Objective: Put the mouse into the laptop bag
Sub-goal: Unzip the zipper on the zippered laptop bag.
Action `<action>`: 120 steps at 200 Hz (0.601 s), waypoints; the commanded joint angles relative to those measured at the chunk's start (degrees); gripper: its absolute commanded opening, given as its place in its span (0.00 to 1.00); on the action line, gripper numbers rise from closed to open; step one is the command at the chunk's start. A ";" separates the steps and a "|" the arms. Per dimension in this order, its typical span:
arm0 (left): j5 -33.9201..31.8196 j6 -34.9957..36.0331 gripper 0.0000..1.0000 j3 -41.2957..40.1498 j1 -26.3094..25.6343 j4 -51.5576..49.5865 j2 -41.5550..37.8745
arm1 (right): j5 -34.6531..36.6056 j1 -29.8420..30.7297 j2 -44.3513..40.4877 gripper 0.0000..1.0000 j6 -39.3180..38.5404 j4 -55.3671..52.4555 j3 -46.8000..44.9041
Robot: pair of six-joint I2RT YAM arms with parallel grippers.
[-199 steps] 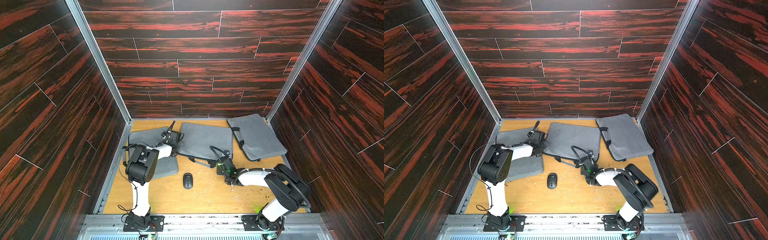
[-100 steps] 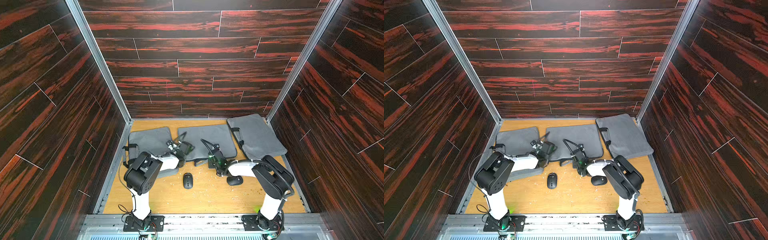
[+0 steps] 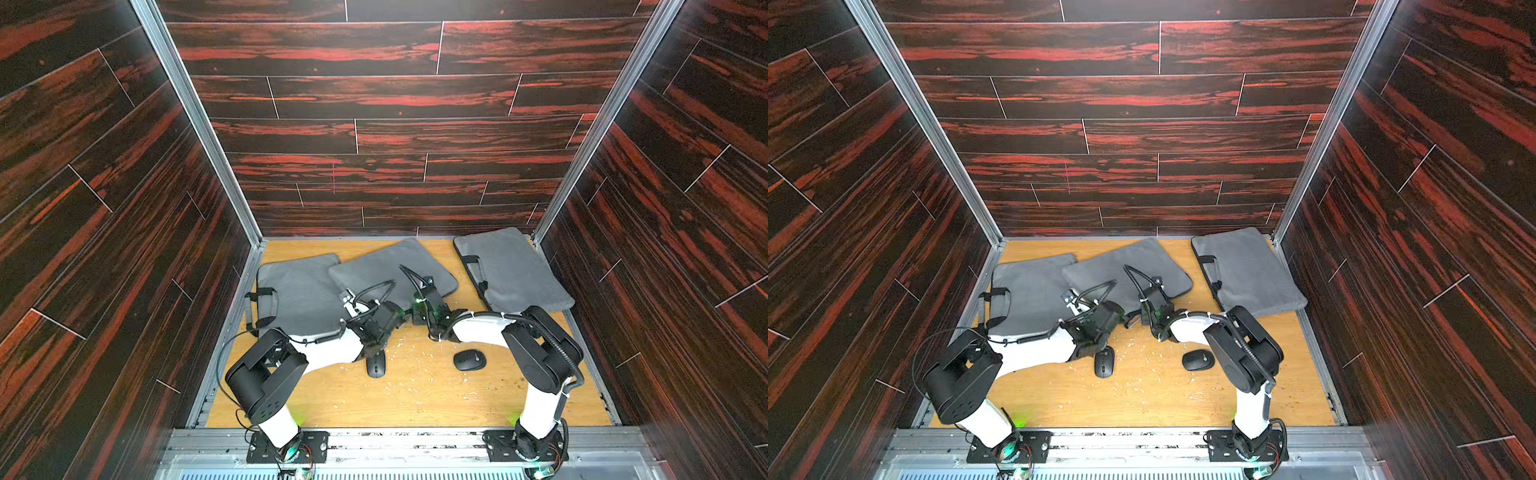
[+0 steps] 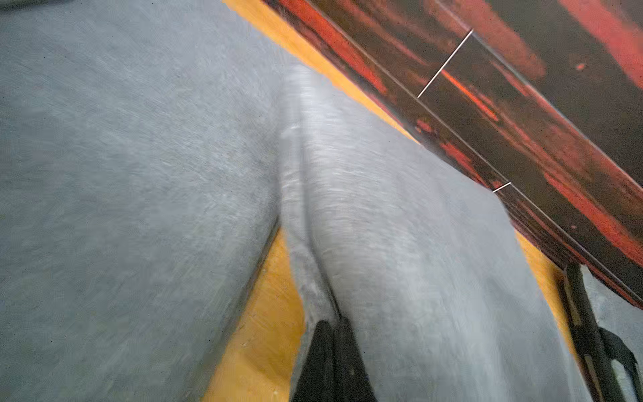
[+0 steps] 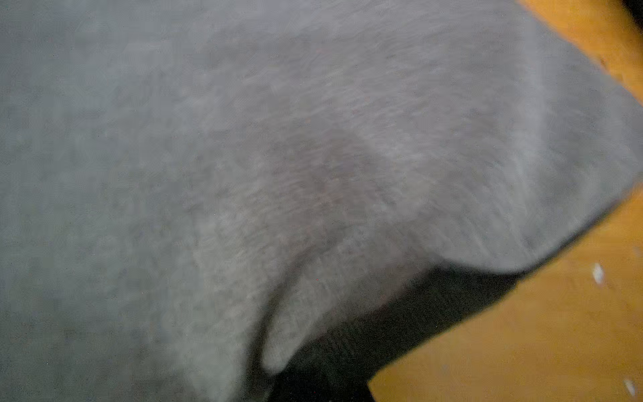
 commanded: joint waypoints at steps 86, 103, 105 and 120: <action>12.54 5.73 1.00 -6.95 1.68 -6.50 -29.51 | -7.78 1.24 -8.23 0.00 -5.29 14.38 -10.23; 17.66 7.76 1.00 -10.88 3.17 -0.86 -34.74 | -8.17 1.19 -8.36 0.00 -5.42 14.50 -10.50; 17.78 8.03 1.00 -11.03 3.19 -0.69 -35.25 | -8.33 1.21 -8.34 0.00 -5.44 14.43 -10.50; 17.43 8.60 1.00 -10.81 3.27 -2.11 -38.26 | -9.52 1.25 -8.23 0.00 -5.69 14.79 -10.42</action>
